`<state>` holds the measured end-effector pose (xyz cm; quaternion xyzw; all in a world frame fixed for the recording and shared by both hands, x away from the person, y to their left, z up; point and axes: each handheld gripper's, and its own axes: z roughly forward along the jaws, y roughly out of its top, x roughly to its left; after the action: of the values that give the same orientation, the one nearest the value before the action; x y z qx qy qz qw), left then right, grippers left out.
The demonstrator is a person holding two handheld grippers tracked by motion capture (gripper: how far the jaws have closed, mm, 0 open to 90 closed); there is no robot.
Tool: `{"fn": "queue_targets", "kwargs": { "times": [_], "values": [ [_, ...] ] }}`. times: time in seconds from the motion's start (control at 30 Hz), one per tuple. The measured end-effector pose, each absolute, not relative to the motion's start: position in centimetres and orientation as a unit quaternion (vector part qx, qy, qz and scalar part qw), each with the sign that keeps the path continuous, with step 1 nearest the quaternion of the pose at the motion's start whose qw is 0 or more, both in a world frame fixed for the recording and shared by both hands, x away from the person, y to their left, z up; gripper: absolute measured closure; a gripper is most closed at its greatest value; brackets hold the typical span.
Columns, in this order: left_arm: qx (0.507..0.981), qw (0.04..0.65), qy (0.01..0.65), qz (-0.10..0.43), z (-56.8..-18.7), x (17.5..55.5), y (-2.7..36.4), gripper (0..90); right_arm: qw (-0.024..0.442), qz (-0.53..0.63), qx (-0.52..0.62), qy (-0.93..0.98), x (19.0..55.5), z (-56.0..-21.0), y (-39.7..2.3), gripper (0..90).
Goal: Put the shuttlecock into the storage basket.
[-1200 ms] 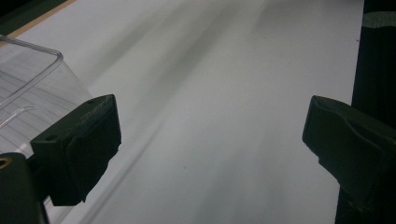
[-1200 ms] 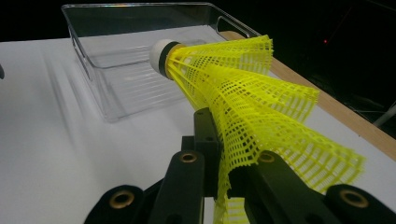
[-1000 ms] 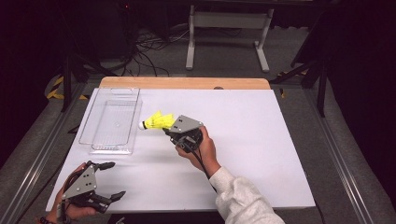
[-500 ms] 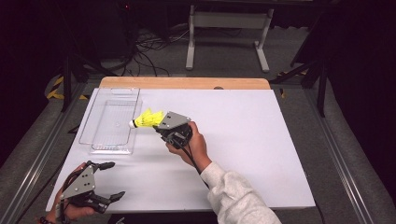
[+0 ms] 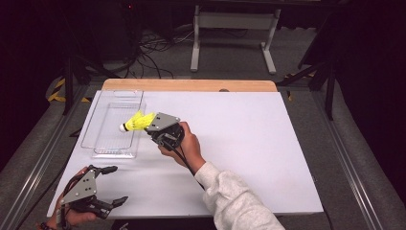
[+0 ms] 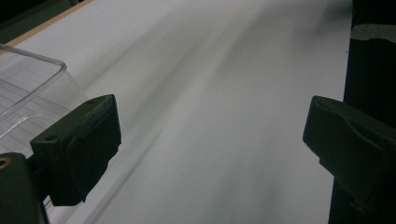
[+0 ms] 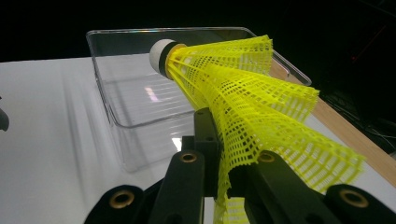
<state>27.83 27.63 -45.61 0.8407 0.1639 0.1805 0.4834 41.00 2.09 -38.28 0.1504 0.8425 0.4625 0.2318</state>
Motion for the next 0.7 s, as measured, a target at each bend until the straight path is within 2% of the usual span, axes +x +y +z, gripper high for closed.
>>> {"fn": "queue_targets", "kwargs": {
  "times": [0.7],
  "values": [
    [0.839, 0.488, 0.161, 0.178, -45.6, 27.8, 27.6, 5.4, 0.214, 0.439, 0.116, 0.865, 42.5, -37.7, 6.0, 88.0]
  ]
}}
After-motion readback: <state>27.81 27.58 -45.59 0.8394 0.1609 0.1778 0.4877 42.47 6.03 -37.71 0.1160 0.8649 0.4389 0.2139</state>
